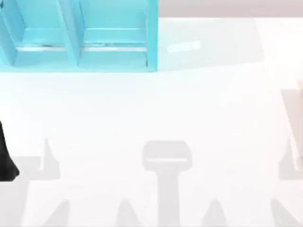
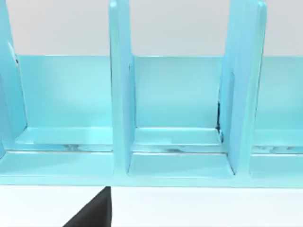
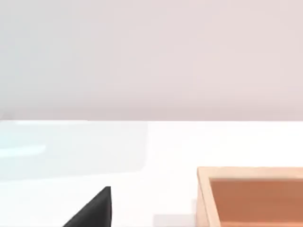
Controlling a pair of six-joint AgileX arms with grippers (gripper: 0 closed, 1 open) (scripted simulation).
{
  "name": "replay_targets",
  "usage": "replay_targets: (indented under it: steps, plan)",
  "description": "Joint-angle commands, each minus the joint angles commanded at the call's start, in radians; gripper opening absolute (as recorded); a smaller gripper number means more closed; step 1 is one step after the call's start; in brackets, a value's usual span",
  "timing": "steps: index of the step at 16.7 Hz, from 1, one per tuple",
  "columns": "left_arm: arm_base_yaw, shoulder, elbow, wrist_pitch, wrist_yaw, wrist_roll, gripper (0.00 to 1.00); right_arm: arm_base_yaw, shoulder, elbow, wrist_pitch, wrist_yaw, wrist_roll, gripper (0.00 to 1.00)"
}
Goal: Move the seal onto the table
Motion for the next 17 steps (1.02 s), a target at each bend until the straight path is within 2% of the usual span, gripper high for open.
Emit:
replay_targets:
  steps: [4,8,12,17]
  plan:
    - [0.0,0.0,0.0,0.0,0.0,0.0,1.0,-0.017,0.03,0.026,-0.029,0.001,-0.013,1.0]
    - [0.0,0.0,0.0,0.0,0.0,0.0,1.0,-0.093,0.207,0.17,-0.199,-0.001,-0.084,1.0]
    - [0.0,0.0,0.0,0.0,0.0,0.0,1.0,-0.193,0.534,0.419,-0.46,-0.007,-0.177,1.0]
    - [0.0,0.0,0.0,0.0,0.0,0.0,1.0,-0.297,1.08,0.723,-0.767,-0.011,-0.278,1.0]
